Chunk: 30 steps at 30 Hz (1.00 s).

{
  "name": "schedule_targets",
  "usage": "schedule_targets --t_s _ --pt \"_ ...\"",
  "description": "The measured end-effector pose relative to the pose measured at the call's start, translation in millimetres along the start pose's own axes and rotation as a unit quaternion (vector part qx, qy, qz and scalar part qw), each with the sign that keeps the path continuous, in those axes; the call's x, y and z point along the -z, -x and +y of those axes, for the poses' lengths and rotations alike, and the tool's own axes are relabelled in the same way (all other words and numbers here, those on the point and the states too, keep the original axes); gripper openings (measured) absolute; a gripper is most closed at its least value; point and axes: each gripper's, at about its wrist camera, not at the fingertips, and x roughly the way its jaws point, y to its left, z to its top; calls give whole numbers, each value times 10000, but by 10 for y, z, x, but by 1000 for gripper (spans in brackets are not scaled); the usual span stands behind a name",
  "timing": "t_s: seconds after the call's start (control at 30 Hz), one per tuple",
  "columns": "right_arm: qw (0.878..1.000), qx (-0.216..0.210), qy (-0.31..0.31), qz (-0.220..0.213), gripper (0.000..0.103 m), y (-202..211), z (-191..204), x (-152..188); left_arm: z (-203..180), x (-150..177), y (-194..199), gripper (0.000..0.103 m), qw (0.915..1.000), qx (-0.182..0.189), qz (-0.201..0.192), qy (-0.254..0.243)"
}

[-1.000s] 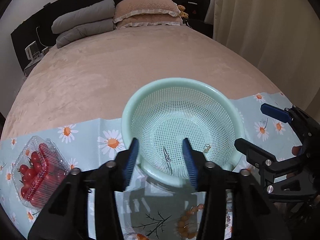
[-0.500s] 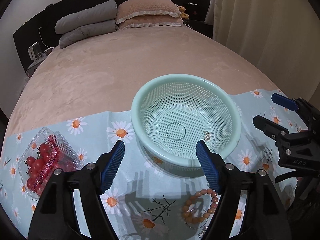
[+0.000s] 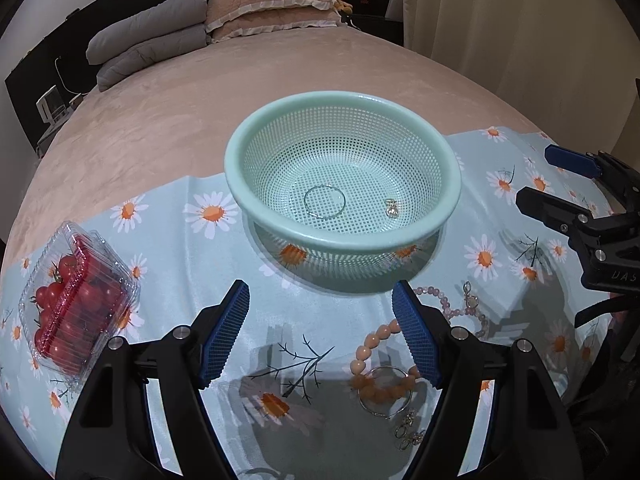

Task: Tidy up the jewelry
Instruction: 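Move both tools back toward the bead bracelets, then grasp the orange bead bracelet with the left gripper while the right grasps the pink bracelet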

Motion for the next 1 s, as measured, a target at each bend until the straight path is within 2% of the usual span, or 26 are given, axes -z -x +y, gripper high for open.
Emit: schedule_targets --t_s 0.33,0.47,0.73,0.8,0.87,1.0 --pt "9990 -39 122 422 85 -185 34 274 -3 321 -337 74 9988 135 472 52" --pt "9975 -206 277 617 85 -302 153 411 -16 440 -443 74 9979 112 633 34" --pt "9926 -703 526 834 84 -517 402 579 -192 510 -532 74 9973 138 674 -238" --pt "9918 -779 539 858 77 -567 439 592 -245 526 -581 70 9969 14 723 -320" --pt "9904 -833 571 944 62 -632 469 596 -270 518 -611 60 9968 -80 698 -370" --pt "9872 -933 642 1123 46 -770 546 644 -332 512 -617 45 9969 -115 670 -408"
